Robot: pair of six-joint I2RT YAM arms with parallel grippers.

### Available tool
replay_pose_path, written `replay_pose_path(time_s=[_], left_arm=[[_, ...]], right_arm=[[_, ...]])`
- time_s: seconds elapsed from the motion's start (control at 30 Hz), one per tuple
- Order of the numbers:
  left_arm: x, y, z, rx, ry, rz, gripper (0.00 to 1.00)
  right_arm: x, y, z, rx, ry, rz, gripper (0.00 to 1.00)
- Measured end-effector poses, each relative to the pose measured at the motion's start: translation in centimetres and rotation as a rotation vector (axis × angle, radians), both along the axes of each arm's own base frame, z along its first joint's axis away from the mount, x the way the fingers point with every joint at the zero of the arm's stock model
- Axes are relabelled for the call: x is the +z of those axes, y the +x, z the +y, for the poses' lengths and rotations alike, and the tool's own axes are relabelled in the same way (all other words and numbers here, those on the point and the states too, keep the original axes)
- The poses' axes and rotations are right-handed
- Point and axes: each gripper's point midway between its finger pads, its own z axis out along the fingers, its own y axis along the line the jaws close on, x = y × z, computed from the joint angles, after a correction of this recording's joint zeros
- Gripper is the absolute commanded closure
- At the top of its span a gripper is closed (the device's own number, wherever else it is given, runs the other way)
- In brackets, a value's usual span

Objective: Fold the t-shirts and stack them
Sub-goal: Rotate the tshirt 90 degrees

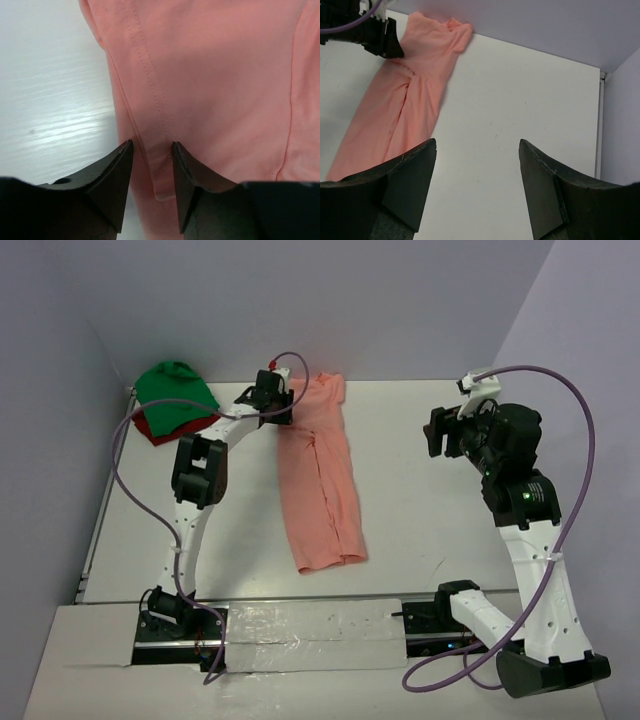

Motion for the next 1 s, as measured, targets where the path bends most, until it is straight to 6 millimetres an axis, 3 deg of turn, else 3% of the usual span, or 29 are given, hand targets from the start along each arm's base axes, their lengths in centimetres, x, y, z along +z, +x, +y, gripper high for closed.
replay_pose_path(time_s=[0.13, 0.2, 0.33, 0.4, 0.53, 0.6, 0.67, 0.73, 0.83, 0.93, 1.0], left_arm=[[0.2, -0.5, 2.3, 0.022, 0.009, 0.005, 0.36], [0.4, -1.0, 2.7, 0.018, 0.013, 0.006, 0.33], [1.5, -2.9, 1.5, -0.041, 0.006, 0.008, 0.28], [3.3, -4.2, -0.1, -0.089, -0.009, -0.009, 0.28], [10.2, -7.2, -3.8, -0.2, -0.071, -0.1, 0.27], [15.5, -9.2, -5.4, -0.261, -0.127, -0.175, 0.27], [20.2, -10.9, -5.5, -0.291, -0.167, -0.244, 0.27], [25.0, -12.2, -4.6, -0.294, -0.199, -0.323, 0.27], [29.2, -14.1, -1.2, -0.267, -0.217, -0.404, 0.27], [28.7, -16.5, 3.7, -0.236, -0.17, -0.407, 0.27], [26.8, -17.7, 7.1, -0.218, -0.104, -0.376, 0.27]], right_arm=[[-1.3, 0.8, 0.4, 0.019, 0.001, 0.038, 0.26], [-2.6, 1.5, 0.7, 0.029, 0.0, 0.073, 0.26], [-6.3, 2.9, 1.3, 0.06, -0.01, 0.176, 0.26], [-8.3, 3.4, 1.9, 0.079, -0.021, 0.232, 0.26], [-11.6, 3.3, 4.3, 0.154, -0.057, 0.315, 0.26], [-13.1, 2.6, 6.1, 0.215, -0.089, 0.343, 0.27], [-14.5, 1.9, 7.9, 0.273, -0.115, 0.376, 0.29], [-15.9, 1.1, 9.8, 0.336, -0.135, 0.415, 0.32], [-18.1, -0.3, 11.9, 0.412, -0.164, 0.478, 0.33], [-20.2, -2.2, 14.1, 0.492, -0.223, 0.529, 0.33], [-21.5, -3.7, 15.4, 0.544, -0.269, 0.554, 0.33]])
